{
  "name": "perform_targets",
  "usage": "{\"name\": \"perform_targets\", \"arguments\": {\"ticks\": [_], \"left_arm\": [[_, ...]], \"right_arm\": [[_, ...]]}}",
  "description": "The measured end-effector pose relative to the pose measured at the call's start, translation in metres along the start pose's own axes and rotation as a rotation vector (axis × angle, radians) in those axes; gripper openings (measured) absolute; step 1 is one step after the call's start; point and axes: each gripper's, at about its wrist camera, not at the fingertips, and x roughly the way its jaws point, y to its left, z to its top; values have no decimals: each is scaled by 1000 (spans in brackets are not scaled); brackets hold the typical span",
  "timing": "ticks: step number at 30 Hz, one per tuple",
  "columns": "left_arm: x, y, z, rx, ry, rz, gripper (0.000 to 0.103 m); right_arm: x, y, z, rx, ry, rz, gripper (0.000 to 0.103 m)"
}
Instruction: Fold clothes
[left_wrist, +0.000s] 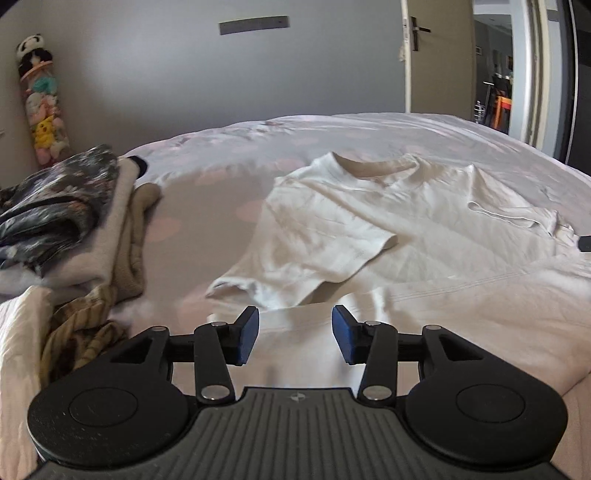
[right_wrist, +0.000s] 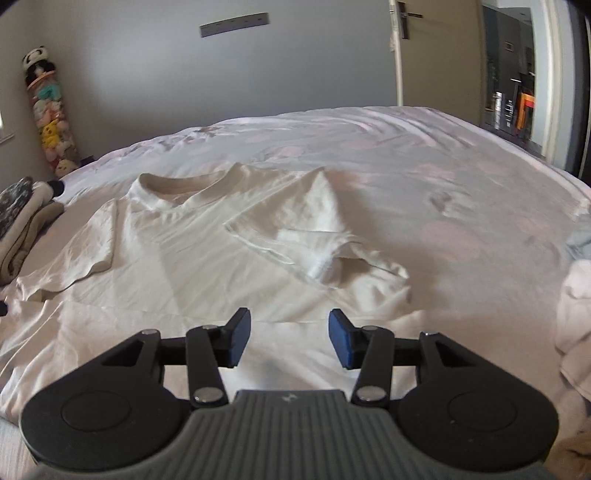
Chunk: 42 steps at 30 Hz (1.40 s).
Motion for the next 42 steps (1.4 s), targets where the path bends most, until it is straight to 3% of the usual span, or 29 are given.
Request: {"name": "perform_targets", "arguments": {"ticks": [3,9,17,21,23,25,26,32,39,42], "left_arm": [[4,26,-2,-91,17,10,43],[24,56,-11,-249,60,-45,43],[40,60,-25,-302,57,-72,43],[42,58,-26,-285,30,-71,42],[43,57,-24,-281,18,-70,32],[43,56,-22,-278,16,-65,17],[41,55,-21,-279,12,-56,4],[13,53,-10,-289,-62,-37,2],[-58,54,11,-271,-216,-58,0],[-83,58,10,-266,-240,-66,1]], "right_arm": [[-9,-26,0,68,9,-79,49],[-20,-70,-5,168,-15,-141,49],[5,-75,-7,182,-11,-64,47],[20,-76,-10,184,22,-48,29],[24,-74,-11,181,35,-30,18],[25,-71,-12,157,38,-29,8],[23,-68,-12,142,31,-39,6],[-8,-58,-5,110,-84,-93,4],[-79,-41,2,79,-252,-118,4],[-111,-40,-1,92,-303,-111,4]]}}
